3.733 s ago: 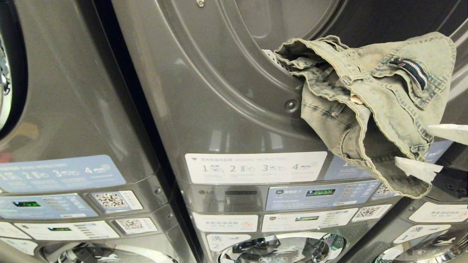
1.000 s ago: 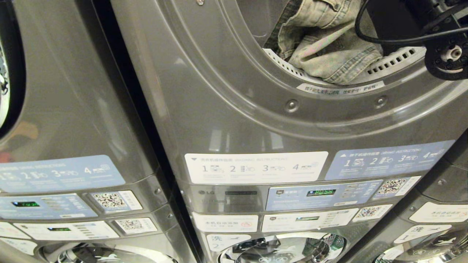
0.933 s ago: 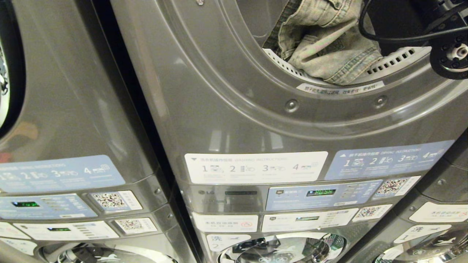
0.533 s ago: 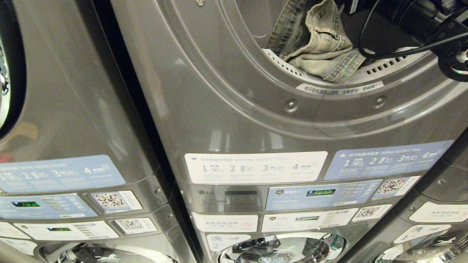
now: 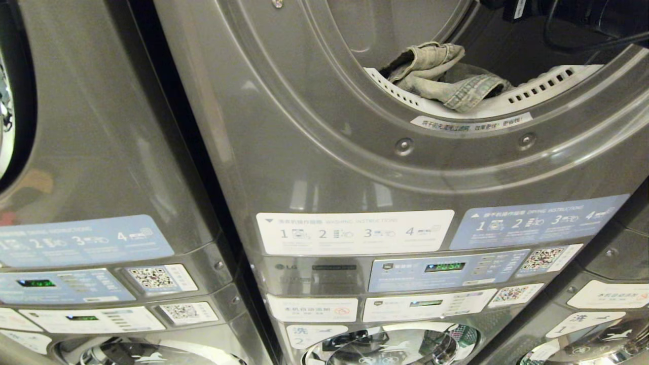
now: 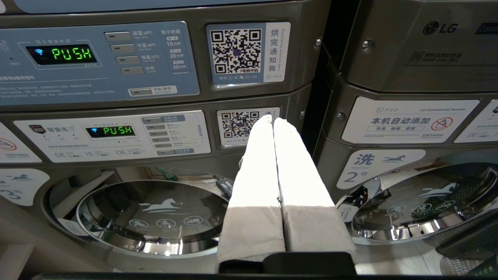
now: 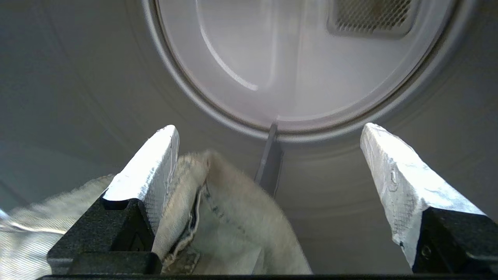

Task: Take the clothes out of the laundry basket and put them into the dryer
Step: Put the clothes in the dryer

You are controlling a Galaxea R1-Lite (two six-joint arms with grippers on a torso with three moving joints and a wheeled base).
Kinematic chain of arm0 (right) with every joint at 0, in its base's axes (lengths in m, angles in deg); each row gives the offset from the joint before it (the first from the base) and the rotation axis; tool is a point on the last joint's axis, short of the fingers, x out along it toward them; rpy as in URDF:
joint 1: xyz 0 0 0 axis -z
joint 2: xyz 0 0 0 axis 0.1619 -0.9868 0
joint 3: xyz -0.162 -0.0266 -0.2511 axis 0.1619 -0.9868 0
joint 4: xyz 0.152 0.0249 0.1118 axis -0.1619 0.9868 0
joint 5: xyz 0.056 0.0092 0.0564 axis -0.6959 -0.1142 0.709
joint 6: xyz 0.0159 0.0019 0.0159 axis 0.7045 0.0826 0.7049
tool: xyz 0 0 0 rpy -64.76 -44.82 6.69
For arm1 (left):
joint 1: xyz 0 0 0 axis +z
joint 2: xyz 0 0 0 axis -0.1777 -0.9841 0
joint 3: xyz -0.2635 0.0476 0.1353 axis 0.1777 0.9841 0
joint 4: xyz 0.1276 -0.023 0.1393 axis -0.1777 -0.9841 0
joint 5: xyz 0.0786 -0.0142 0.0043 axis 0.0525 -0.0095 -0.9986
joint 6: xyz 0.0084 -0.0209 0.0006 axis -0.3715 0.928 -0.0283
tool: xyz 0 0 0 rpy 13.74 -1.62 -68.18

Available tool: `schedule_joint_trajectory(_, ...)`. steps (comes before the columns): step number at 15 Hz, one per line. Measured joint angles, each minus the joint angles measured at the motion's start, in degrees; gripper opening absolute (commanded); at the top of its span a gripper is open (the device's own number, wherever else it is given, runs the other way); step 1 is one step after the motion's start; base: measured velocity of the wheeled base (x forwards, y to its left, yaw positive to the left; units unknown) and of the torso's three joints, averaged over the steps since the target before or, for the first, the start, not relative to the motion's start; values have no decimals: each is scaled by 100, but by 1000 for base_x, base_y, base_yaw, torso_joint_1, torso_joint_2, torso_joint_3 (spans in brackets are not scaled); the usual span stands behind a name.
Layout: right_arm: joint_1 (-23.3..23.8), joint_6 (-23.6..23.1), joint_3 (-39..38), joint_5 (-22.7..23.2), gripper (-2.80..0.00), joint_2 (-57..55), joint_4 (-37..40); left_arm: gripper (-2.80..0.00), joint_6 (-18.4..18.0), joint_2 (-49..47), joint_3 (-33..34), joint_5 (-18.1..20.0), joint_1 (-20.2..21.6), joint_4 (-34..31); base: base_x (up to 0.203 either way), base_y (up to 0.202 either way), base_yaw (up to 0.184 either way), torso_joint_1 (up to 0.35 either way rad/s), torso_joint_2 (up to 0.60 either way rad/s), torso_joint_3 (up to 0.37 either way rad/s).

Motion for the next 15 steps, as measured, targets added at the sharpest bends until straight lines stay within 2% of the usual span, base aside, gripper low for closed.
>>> schedule_joint_trajectory(4, -7, -24, -29, -1, 0, 381, 18, -280, 15, 0, 0, 2, 0, 2, 0, 0, 0, 0, 0, 0)
schedule_joint_trajectory(6, -96, -29, -280, 3, 0, 695, 89, -280, 17, 0, 0, 1, 0, 3, 0, 0, 0, 0, 0, 0)
schedule_joint_trajectory(8, -187, -29, -993, 5, 0, 1085, 157, -280, 17, 0, 0, 0, 0, 4, 0, 0, 0, 0, 0, 0)
schedule_joint_trajectory(11, -240, -8, -2511, -1, 0, 1805, 177, -280, 20, 0, 0, 2, 0, 4, 0, 0, 0, 0, 0, 0)
schedule_joint_trajectory(12, -245, 56, -3046, -10, -280, 2078, 178, -280, 20, 0, 0, 1, 0, 4, 0, 0, 0, 0, 0, 0)
schedule_joint_trajectory(15, -223, 318, -4584, -83, -280, 2841, 188, -280, 20, 0, 0, 2, 0, 6, 0, 0, 0, 0, 0, 0)
